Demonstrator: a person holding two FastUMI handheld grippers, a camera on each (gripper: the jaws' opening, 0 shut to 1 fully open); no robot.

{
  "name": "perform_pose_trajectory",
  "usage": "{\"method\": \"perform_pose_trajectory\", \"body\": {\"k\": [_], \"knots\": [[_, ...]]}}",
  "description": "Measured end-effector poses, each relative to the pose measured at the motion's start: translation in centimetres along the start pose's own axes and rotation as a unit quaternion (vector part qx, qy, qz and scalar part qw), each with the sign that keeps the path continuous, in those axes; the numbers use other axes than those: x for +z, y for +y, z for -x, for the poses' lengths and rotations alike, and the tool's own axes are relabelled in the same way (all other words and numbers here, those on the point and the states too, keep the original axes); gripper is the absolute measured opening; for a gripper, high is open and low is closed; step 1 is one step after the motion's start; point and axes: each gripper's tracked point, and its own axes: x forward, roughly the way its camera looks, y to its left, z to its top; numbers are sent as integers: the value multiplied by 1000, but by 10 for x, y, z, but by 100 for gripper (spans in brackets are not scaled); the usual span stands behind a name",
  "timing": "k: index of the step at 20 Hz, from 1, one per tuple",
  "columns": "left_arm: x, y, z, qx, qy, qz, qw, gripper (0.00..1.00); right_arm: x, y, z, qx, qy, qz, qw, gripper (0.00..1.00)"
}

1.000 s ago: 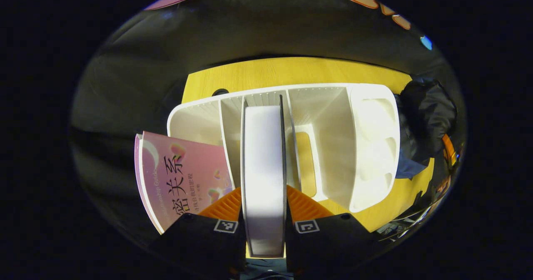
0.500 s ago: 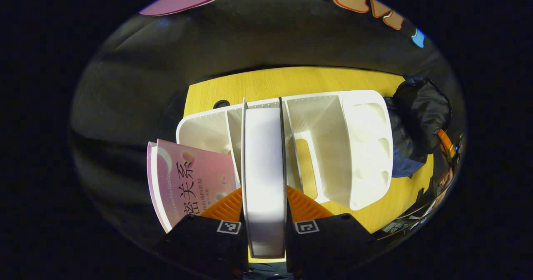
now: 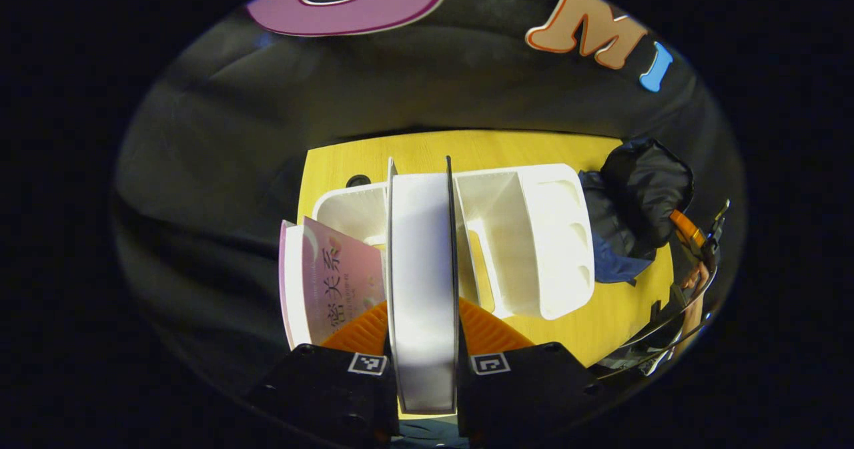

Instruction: Open the schoolbag, grab two books from the bookshelf and put them into the schoolbag.

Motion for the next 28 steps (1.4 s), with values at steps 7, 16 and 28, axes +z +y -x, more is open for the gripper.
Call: {"method": "perform_pose_trajectory", "body": {"k": [7,16,28], "knots": [[28,15,47,-56,-72,91,992,29,-1,1,0,-3,0,0,1000,3],[38,19,69,-172,-130,228,950,30,0,1,1,-7,-1,6,1000,3],[41,-29,62,-293,-145,309,893,30,-2,3,0,-5,2,12,1000,5]]}}
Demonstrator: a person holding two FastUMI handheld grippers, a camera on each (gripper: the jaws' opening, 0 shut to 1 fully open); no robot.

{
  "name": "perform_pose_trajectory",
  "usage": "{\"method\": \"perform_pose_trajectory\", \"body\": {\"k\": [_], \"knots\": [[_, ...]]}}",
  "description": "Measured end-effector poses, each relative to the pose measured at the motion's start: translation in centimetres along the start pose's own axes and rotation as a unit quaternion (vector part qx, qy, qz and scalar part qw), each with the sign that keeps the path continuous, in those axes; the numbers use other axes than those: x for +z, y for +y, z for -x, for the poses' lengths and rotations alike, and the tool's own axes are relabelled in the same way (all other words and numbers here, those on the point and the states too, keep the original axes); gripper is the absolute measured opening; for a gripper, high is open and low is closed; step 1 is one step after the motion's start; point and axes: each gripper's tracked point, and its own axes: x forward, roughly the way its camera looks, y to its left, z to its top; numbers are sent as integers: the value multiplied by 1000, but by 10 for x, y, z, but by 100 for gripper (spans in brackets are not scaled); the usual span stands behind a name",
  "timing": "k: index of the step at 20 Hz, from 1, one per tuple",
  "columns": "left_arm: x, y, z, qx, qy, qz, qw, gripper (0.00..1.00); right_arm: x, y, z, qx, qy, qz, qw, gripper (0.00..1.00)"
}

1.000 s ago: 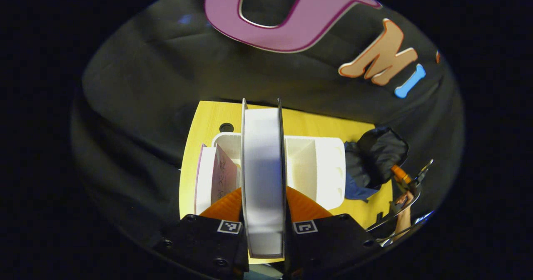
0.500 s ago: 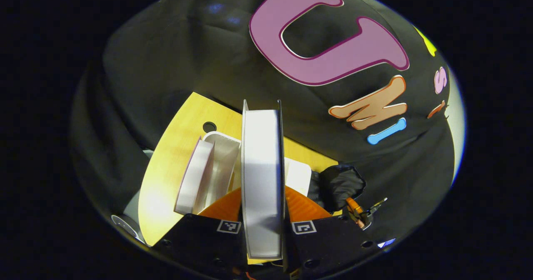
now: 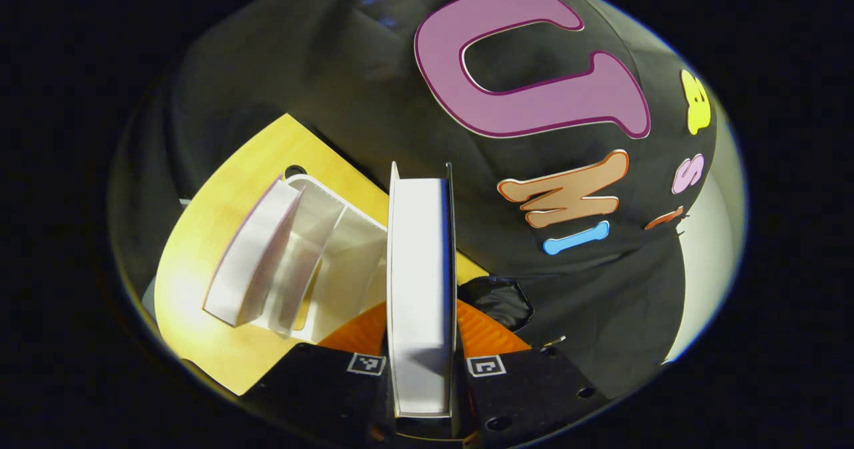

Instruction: Open the schoolbag, grab two books from the bookshelf and put them into the schoolbag.

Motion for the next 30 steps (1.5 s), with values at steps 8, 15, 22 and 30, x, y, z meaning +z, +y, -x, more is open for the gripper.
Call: {"method": "perform_pose_trajectory", "body": {"k": [8,15,22,30], "knots": [[-29,-38,-64,-36,20,24,999,31,-4,0,-2,2,-1,-5,1000,5],[-67,-72,-127,-47,61,19,997,29,-5,-1,-1,8,-1,-9,1000,5],[-106,-90,-185,-32,98,12,995,30,-3,-2,1,11,0,-13,1000,5],[-153,-105,-235,-16,135,6,991,30,0,-2,1,14,2,-15,1000,5]]}}
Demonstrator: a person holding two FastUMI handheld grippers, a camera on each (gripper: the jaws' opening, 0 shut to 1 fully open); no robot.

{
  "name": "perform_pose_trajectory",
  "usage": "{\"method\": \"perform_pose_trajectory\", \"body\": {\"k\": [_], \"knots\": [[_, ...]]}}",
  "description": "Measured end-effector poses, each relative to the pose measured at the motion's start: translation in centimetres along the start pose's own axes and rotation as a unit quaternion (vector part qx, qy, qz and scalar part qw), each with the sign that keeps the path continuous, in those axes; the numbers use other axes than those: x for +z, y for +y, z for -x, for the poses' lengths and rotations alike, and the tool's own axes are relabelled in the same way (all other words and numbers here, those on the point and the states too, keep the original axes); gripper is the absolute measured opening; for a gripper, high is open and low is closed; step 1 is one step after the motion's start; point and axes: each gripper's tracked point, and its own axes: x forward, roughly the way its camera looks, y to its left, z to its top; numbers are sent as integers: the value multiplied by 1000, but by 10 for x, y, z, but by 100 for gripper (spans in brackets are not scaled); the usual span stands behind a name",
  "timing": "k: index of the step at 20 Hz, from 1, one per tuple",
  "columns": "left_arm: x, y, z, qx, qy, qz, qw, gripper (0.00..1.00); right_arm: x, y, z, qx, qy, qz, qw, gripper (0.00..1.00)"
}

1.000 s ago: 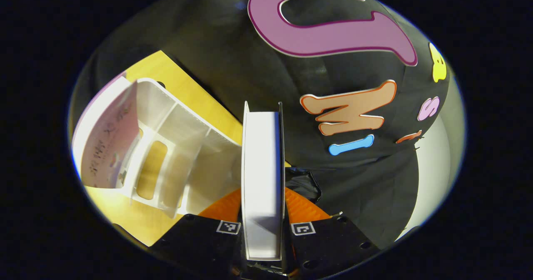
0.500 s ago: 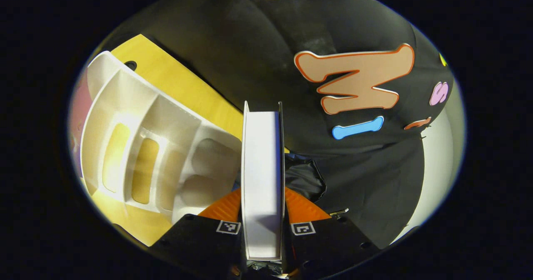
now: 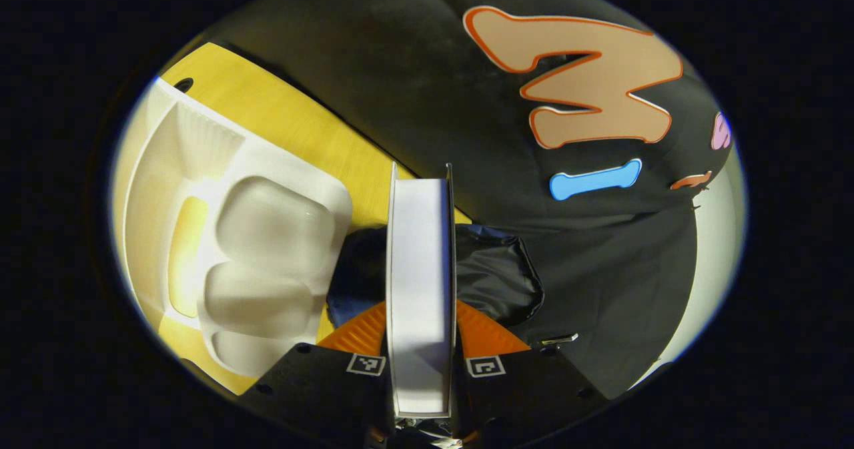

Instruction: Open the schoolbag, grab two books from the bookshelf and put them into the schoolbag.

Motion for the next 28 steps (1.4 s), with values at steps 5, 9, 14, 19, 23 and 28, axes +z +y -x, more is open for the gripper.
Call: {"method": "perform_pose_trajectory", "body": {"k": [5,9,14,19,23,28], "knots": [[-22,-2,-37,18,29,-12,999,30,-1,1,0,2,2,-5,1000,5],[-32,2,-60,32,42,-13,999,31,-2,2,-2,5,2,-1,1000,3],[-44,8,-92,40,50,-10,998,30,-1,3,0,8,1,-2,1000,4],[-60,3,-121,23,57,-5,998,30,-2,3,-1,15,-2,1,1000,3],[-71,-1,-146,12,58,5,998,31,0,4,1,19,-4,0,1000,3],[-89,-1,-176,7,63,19,998,30,-4,5,-1,25,-3,-1,1000,3]]}}
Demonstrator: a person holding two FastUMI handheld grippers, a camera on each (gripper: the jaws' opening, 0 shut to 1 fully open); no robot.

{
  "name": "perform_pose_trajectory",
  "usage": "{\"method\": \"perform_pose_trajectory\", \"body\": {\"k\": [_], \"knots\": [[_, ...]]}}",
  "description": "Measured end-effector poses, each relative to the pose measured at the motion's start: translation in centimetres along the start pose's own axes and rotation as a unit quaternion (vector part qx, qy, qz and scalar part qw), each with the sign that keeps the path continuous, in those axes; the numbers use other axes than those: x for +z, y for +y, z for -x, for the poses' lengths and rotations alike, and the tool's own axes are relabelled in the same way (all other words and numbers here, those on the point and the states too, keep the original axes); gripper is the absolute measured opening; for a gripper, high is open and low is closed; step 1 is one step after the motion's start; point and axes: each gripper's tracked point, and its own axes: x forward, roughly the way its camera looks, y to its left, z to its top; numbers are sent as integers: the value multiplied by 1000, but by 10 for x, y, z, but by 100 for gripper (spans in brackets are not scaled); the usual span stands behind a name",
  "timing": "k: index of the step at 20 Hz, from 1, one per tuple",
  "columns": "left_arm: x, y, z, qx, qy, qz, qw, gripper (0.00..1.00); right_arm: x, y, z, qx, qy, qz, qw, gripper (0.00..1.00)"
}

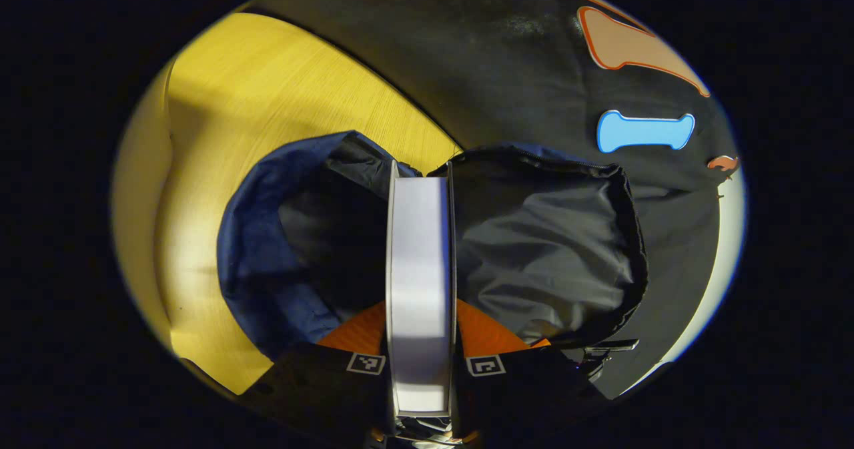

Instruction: Open the schoolbag, grab two books from the bookshelf and put them into the schoolbag.

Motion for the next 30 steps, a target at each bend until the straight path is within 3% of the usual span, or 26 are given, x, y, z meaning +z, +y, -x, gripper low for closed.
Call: {"method": "perform_pose_trajectory", "body": {"k": [9,18,22,23,26,27,30], "knots": [[-13,-4,-37,-27,-17,26,999,31,-8,0,-4,13,7,-2,1000,3],[-14,1,-37,7,-10,0,1000,34,-5,-3,-1,11,1,-11,1000,3],[-21,25,-38,98,3,-72,993,54,-6,-5,-3,4,4,-11,1000,3],[-19,29,-34,120,1,-100,988,66,-6,-4,-4,4,4,-12,1000,3],[-5,54,-20,213,-14,-179,960,89,-8,-4,-4,2,5,-8,1000,3],[-4,55,-16,222,-16,-197,955,98,-7,-4,-4,1,4,-8,1000,3],[2,50,-14,228,-30,-228,946,97,-10,-5,-4,-1,5,-10,1000,3]]}}
